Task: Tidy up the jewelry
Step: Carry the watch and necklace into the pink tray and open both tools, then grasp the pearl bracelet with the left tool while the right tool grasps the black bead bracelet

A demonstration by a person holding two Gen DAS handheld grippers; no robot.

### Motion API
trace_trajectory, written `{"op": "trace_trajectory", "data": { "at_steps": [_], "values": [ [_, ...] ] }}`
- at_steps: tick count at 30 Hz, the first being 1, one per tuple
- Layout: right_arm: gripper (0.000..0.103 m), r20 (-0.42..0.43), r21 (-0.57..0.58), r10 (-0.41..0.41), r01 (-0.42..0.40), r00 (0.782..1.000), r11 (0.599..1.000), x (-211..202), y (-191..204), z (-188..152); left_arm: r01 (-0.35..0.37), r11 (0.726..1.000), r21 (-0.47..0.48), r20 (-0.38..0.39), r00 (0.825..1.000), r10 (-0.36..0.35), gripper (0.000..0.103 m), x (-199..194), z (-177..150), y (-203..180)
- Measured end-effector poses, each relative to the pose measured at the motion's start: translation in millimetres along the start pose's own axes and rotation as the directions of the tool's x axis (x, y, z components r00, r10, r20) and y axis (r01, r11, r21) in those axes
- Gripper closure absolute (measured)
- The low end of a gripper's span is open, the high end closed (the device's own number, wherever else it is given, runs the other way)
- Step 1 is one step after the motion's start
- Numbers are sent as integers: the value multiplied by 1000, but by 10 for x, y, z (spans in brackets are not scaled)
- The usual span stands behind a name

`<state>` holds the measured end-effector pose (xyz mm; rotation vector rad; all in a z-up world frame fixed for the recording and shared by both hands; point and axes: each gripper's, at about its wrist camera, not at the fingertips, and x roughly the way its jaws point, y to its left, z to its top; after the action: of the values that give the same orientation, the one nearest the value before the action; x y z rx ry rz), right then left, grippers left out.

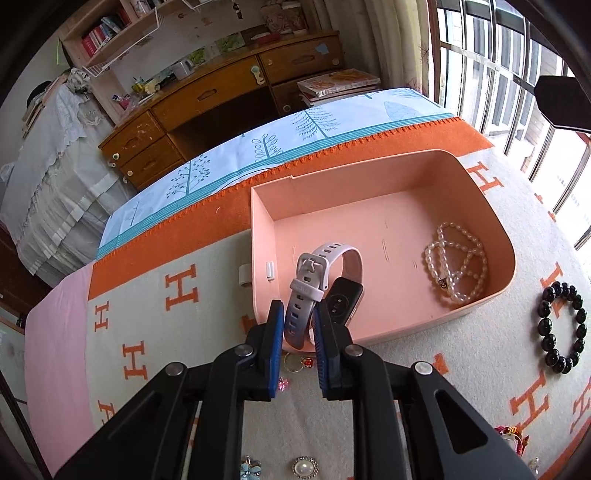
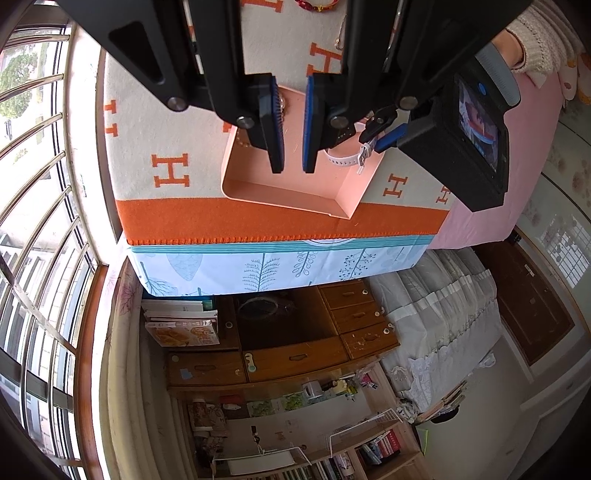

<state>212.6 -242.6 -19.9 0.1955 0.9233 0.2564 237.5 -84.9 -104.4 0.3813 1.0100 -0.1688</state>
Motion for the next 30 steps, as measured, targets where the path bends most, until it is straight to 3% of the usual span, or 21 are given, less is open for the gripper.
{"op": "trace_trajectory", "data": {
  "at_steps": [3,6,8,9,14,20,24,30],
  "values": [
    [93,-3,2,3,-3,1000,1000,10,0,-8,-1,1000,-3,-4,1000,1,88,-17,-20,-8],
    [93,-4,-1,-1,1,1000,1000,19,11,-46,10,1000,-4,8,1000,-10,71,-93,-25,1],
    [93,-9,1,0,0,1000,1000,21,9,-74,-3,1000,-15,45,999,4,21,-204,-31,16],
    [91,-12,2,2,-2,1000,1000,18,11,-90,-9,1000,-16,77,997,10,17,-284,-43,16],
    [73,4,17,8,-8,1000,1000,-77,0,-210,-17,1000,-1,139,990,17,16,-586,-86,-20],
    [72,27,31,6,-7,1000,1000,-320,-11,-440,-11,1000,28,169,986,6,16,-868,-212,-120],
    [62,41,39,-19,18,999,999,-490,-48,-660,-2,999,39,182,983,-5,16,-1059,-314,-175],
    [60,27,65,-58,56,998,996,-679,-193,-993,38,999,27,181,983,-42,16,-1282,-480,-223]
  ]
}}
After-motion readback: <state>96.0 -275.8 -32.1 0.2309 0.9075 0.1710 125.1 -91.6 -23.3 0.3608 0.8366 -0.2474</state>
